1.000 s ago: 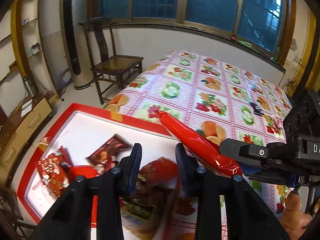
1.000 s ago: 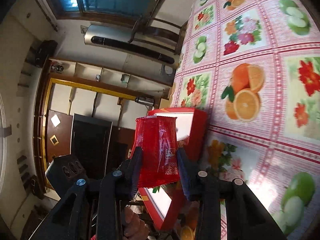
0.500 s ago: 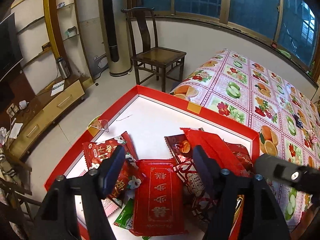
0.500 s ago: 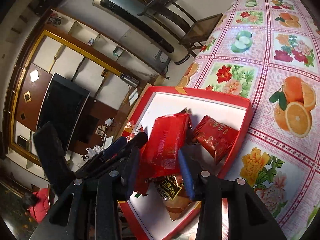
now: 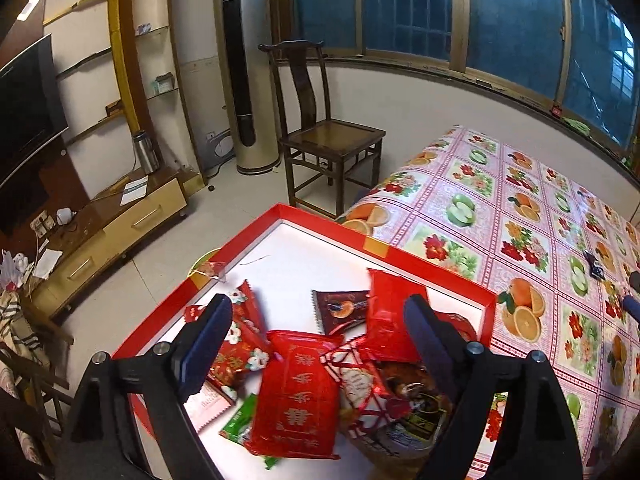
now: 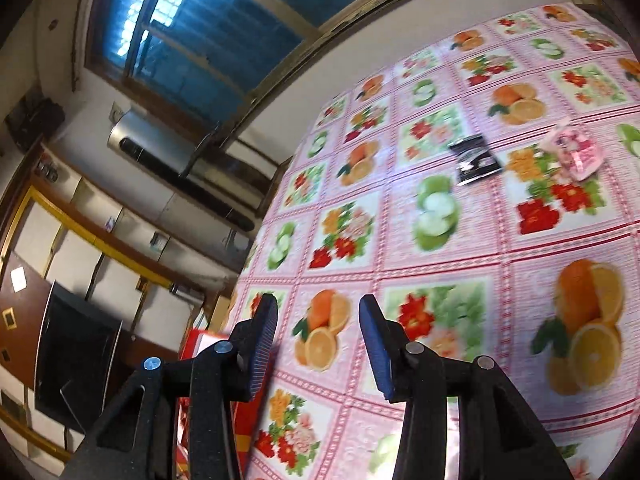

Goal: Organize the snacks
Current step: 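Move both grippers back to the last snacks on the table, then grasp the black packet with the left gripper while the right gripper grasps the pink Lotso packet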

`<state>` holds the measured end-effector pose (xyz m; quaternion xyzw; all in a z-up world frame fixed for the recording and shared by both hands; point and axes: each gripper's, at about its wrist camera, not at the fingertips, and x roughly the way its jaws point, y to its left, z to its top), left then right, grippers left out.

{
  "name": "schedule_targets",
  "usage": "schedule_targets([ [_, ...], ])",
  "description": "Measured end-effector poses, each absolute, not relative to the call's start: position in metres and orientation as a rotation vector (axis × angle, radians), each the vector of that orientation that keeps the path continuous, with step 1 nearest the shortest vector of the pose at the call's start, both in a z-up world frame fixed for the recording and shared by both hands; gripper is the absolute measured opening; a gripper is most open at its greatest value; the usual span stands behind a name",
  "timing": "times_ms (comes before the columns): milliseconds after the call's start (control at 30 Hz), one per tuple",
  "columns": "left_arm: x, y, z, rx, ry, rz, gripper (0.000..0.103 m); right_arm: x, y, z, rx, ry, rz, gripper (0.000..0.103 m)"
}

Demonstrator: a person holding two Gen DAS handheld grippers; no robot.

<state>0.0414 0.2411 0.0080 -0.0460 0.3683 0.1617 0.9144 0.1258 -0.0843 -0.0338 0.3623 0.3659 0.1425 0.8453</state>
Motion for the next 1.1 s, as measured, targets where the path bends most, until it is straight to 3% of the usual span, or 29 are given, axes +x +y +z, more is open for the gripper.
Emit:
schedule_targets([
  [300,0.07,0.136,0.014,0.047,0.804,0.105,0.088,0.099,-0.226,-0.032,0.827,0.647,-0.047,0.046],
  [467,0.115,0.073,0.027,0.131,0.834,-0.043,0.089,0.121,-0.272,-0.035,0.803,0.69,-0.151,0.046],
  [767,0.22,-0.034,0.01,0.23,0.966,-0.159,0.088,0.183,-0.248,-0.063,0.589,0.861,-0.137,0.046],
  [900,0.258,-0.064,-0.009,0.199,1.007,-0.134,0.088,0.191,-0.24,-0.074,0.521,0.878,-0.13,0.063],
  [1100,0.29,-0.093,-0.044,0.118,1.076,-0.089,0.088,0.197,-0.24,-0.083,0.512,0.896,-0.143,0.063],
])
